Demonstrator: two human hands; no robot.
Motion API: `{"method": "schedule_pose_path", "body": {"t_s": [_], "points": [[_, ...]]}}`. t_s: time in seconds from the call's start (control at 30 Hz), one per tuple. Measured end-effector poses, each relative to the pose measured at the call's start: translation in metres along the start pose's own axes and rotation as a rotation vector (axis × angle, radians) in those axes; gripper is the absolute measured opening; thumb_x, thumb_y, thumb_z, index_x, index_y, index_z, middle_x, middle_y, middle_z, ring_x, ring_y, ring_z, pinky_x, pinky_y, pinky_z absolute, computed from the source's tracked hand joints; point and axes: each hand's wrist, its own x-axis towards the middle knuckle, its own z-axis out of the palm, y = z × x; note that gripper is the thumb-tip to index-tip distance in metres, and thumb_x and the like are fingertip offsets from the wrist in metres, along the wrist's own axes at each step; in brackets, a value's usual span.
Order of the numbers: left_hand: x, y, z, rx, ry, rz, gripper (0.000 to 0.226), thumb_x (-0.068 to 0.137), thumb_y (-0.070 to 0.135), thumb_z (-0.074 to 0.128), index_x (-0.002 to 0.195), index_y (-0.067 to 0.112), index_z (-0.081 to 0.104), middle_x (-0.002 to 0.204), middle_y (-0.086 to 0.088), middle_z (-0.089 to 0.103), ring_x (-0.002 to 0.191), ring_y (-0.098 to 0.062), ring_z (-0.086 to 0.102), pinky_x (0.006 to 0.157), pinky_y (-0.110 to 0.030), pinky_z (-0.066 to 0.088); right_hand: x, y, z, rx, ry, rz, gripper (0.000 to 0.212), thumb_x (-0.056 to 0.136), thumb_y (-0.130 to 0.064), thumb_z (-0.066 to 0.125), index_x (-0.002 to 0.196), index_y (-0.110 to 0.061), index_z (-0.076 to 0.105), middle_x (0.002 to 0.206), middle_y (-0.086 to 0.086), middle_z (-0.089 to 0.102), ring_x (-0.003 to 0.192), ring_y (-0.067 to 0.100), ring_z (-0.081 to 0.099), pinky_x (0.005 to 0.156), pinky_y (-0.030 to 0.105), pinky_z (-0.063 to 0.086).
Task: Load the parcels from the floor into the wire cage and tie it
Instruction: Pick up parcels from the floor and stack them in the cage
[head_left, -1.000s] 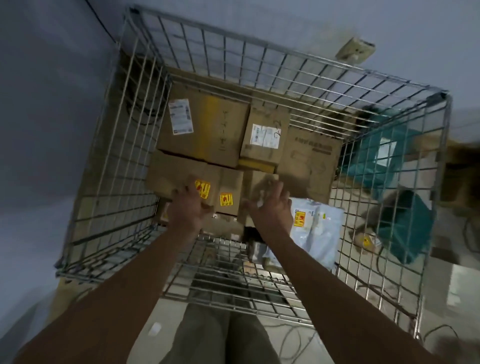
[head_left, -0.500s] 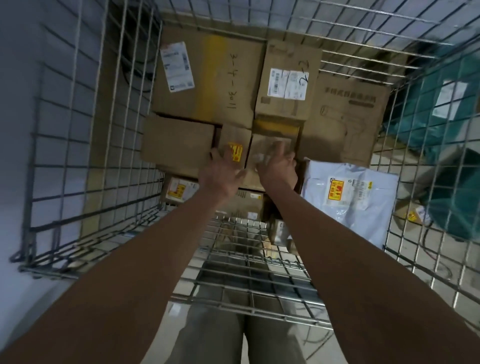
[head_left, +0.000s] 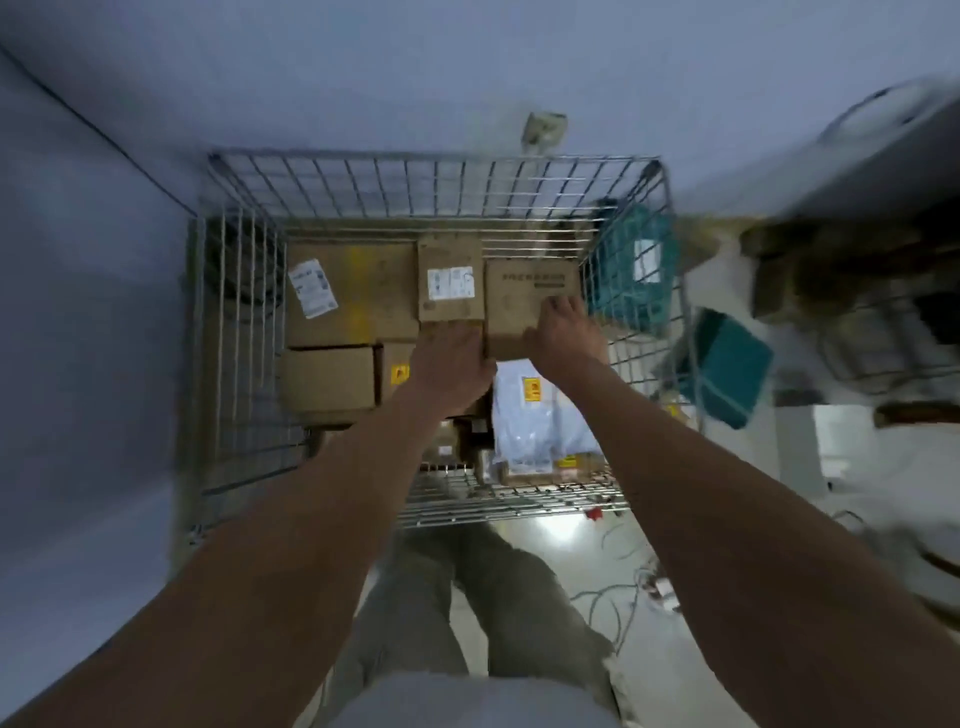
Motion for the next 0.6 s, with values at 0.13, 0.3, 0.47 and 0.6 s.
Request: {"method": "schedule_pose_path", "body": {"t_s": [0.13,0.3,0.47,0.6], "points": [[-0.037,0.081,-0.027,-0.017,0.004,0.231,0.06,0.105,0.051,0.034,0.153,0.016,0.042,0.164,-0.007,0.034,0.15,-0.029,0.03,0.118,-0.045,0.035,-0.108,0.077,-0.047,0.127,0.11,0.282,0.048,0.096,-0.031,0.048,0.135,-0.003,0.052,0.141,0.015,0.05,0.131,0.033,0.044,0.102,0.043,0.042],[-0.082,0.191,-0.046,0.014,0.001,0.408,0.059,0.109,0.043,0.034,0.158,0.01,0.032,0.166,-0.011,0.029,0.151,-0.028,0.029,0.12,-0.039,0.028,-0.233,0.136,-0.049,0.335,0.16,0.482,0.052,0.096,-0.036,0.046,0.138,-0.006,0.046,0.143,0.015,0.047,0.131,0.033,0.045,0.101,0.048,0.047],[-0.106,0.275,-0.043,0.194,-0.042,0.596,0.063,0.104,0.047,0.028,0.159,0.014,0.03,0.169,-0.009,0.021,0.156,-0.028,0.015,0.123,-0.047,0.025,-0.311,0.237,-0.058,0.292,0.241,0.488,0.05,0.104,-0.036,0.045,0.145,-0.009,0.041,0.153,0.011,0.041,0.135,0.029,0.044,0.105,0.048,0.047],[-0.13,0.318,-0.021,0.262,-0.095,0.558,0.061,0.106,0.042,0.036,0.162,0.023,0.021,0.168,-0.007,0.021,0.152,-0.032,0.021,0.119,-0.046,0.032,-0.352,0.316,-0.034,0.491,0.189,0.702,0.054,0.104,-0.046,0.039,0.141,-0.008,0.045,0.149,0.011,0.046,0.132,0.03,0.047,0.107,0.05,0.045]]}}
